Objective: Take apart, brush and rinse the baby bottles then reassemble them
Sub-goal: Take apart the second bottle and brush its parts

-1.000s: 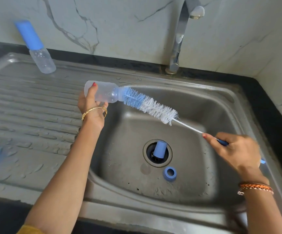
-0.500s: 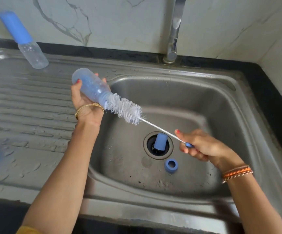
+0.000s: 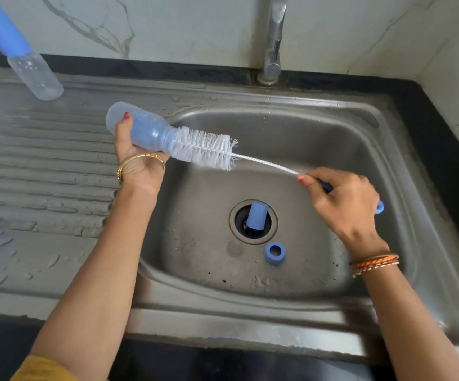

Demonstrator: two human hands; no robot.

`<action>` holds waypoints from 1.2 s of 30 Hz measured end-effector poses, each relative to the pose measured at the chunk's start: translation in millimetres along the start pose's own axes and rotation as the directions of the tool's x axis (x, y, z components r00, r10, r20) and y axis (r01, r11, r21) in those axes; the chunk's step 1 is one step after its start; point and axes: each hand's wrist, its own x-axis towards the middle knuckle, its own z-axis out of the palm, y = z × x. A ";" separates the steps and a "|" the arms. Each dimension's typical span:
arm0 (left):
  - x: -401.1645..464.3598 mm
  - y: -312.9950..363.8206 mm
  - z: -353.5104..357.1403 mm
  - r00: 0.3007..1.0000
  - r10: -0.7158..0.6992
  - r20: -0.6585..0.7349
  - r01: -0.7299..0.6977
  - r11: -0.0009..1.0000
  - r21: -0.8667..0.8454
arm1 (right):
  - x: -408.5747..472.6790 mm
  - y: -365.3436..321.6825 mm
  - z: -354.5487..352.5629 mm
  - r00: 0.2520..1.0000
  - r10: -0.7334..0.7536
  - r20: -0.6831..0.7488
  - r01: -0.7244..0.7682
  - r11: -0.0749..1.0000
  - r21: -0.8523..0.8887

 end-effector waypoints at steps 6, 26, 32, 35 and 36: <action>2.5 -2.2 -0.8 0.993 -0.052 0.104 0.064 0.990 -0.126 | 6.4 16.1 -3.3 0.799 0.195 0.568 -0.442 0.832 0.336; 8.1 -6.7 1.6 0.999 0.033 -0.039 -0.033 0.999 0.013 | 3.0 25.0 -0.6 0.849 0.124 0.514 -0.394 0.797 0.458; 5.7 -6.5 0.7 0.988 0.061 -0.141 -0.064 0.998 -0.016 | 1.9 25.9 2.4 0.993 -0.077 -0.093 0.060 0.982 -0.178; 3.2 -7.6 1.9 0.991 0.065 -0.118 -0.070 0.997 -0.035 | 2.2 11.3 -3.4 0.997 0.071 -0.005 -0.071 0.981 -0.180; 2.0 -8.0 2.5 0.994 0.064 -0.087 -0.067 0.997 -0.039 | 3.5 8.2 -5.3 0.949 0.232 0.211 -0.223 0.972 -0.068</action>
